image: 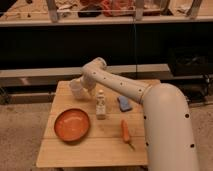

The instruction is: Pick up the ceramic cup

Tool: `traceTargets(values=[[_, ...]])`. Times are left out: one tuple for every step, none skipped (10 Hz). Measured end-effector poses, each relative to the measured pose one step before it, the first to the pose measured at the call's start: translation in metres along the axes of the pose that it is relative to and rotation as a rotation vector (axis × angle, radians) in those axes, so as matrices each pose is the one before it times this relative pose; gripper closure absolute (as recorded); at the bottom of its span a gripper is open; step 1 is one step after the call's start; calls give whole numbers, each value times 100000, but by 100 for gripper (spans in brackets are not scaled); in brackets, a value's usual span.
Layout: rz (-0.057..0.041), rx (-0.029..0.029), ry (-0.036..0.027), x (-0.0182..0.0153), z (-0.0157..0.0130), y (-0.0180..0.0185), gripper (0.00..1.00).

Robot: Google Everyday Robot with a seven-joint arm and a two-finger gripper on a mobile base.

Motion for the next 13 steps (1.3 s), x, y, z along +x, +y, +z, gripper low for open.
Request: traceTargets(values=[[-1337, 166, 247, -191, 328, -389, 20], [-984, -111, -70, -344, 469, -434, 20], [-285, -315, -369, -346, 564, -301, 20], [550, -523, -100, 193, 391, 343, 20], [379, -334, -221, 229, 171, 339, 20], [-182, -228, -423, -22, 279, 66, 20], [-170, 1, -247, -106, 229, -34, 22], [-289, -75, -173, -208, 362, -137, 21], [-80, -191, -246, -228, 434, -218, 21], [-60, -246, -425, -138, 504, 31, 26], [-117, -118, -164, 110, 310, 257, 36], [41, 47, -218, 78, 48, 137, 45], [-103, -97, -312, 6, 127, 190, 57]])
